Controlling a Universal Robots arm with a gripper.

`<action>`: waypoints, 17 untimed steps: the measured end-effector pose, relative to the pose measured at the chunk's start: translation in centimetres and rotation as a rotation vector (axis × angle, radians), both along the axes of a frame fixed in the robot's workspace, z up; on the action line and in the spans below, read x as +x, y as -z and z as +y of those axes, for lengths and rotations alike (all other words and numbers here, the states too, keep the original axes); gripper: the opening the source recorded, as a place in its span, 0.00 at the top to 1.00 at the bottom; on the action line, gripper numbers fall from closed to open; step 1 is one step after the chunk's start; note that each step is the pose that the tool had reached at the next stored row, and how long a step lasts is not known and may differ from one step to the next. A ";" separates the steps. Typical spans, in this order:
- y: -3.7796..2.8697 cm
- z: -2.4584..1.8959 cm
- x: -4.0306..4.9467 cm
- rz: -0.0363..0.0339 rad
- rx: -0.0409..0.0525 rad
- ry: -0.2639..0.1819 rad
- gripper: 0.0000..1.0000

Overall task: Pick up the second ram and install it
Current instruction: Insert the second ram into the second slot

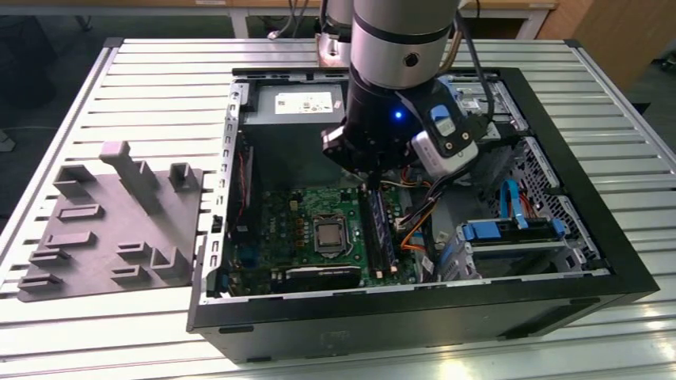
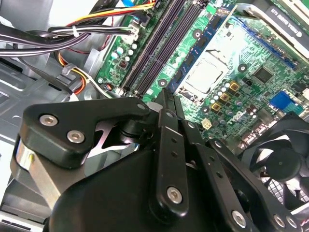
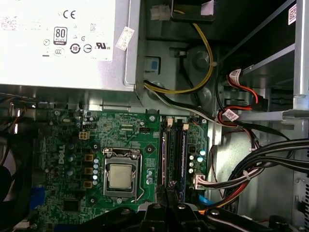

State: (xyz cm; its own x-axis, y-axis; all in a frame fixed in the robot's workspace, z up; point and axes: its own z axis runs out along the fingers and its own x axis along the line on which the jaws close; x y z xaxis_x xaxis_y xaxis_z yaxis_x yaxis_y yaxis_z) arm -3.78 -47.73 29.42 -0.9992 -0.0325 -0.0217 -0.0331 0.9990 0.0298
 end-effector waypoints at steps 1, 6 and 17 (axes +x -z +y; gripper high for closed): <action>0.07 0.00 0.00 0.0000 0.0001 0.000 0.89; 0.38 0.00 0.00 0.0000 0.0000 0.000 0.89; 0.78 0.00 0.09 0.0000 -0.0001 0.008 0.89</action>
State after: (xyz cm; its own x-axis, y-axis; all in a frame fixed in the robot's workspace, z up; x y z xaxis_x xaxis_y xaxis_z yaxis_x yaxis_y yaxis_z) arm -3.68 -47.73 28.65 -0.9995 -0.0244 -0.0216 -0.0251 0.9992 0.0297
